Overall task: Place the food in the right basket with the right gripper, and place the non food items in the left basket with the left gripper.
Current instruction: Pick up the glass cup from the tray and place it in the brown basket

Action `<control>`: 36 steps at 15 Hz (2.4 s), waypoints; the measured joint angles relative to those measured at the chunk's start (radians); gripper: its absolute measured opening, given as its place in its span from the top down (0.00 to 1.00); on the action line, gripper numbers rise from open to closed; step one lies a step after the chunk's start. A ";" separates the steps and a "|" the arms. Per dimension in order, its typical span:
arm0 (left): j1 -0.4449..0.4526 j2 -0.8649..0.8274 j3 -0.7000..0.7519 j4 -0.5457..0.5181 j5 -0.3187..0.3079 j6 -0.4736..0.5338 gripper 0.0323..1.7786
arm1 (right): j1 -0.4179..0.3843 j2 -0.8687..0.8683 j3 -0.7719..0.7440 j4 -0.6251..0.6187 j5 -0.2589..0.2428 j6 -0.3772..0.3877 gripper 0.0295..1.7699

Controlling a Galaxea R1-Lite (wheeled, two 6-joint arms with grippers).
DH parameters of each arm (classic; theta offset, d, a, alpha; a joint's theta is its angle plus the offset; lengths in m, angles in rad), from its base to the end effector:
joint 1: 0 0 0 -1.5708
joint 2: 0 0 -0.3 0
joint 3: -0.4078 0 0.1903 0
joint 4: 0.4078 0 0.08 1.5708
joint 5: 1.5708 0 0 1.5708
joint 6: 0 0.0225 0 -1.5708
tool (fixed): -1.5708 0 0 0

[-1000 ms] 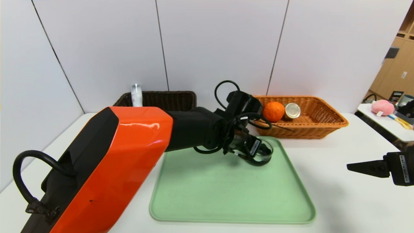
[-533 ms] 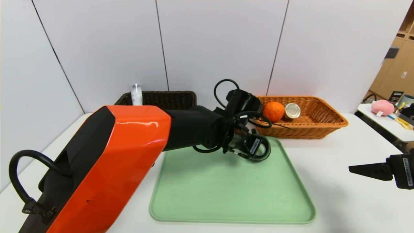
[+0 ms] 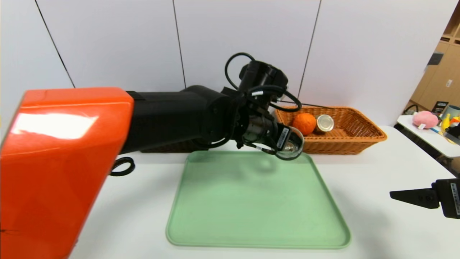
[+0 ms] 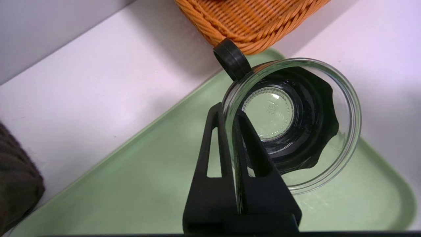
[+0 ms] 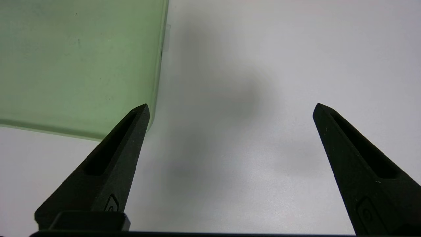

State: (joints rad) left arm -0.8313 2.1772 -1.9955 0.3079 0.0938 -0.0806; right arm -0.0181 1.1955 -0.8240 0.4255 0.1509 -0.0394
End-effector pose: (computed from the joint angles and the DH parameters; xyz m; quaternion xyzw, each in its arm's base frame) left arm 0.3027 -0.3287 0.2410 0.0716 0.2308 -0.3407 0.9086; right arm 0.1517 0.0006 0.2129 0.0146 0.3854 0.0688 0.9201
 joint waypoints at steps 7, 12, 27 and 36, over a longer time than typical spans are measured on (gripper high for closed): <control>0.127 -0.249 0.021 0.079 0.067 -0.087 0.97 | -0.008 -0.015 -0.006 -0.006 0.002 0.011 0.03; 0.294 -0.318 0.031 0.189 0.101 -0.087 0.97 | -0.009 -0.017 -0.006 -0.006 0.001 0.011 0.03; 0.496 0.004 0.029 0.113 0.194 -0.082 0.97 | -0.016 -0.030 0.000 -0.006 0.001 0.007 0.03; 0.517 0.084 0.024 0.059 0.121 -0.103 0.97 | -0.009 -0.015 -0.002 -0.006 -0.001 0.005 0.03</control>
State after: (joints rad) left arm -0.3140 2.2611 -1.9715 0.3664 0.2145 -0.1836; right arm -0.0272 1.1809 -0.8260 0.4198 0.1500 -0.0345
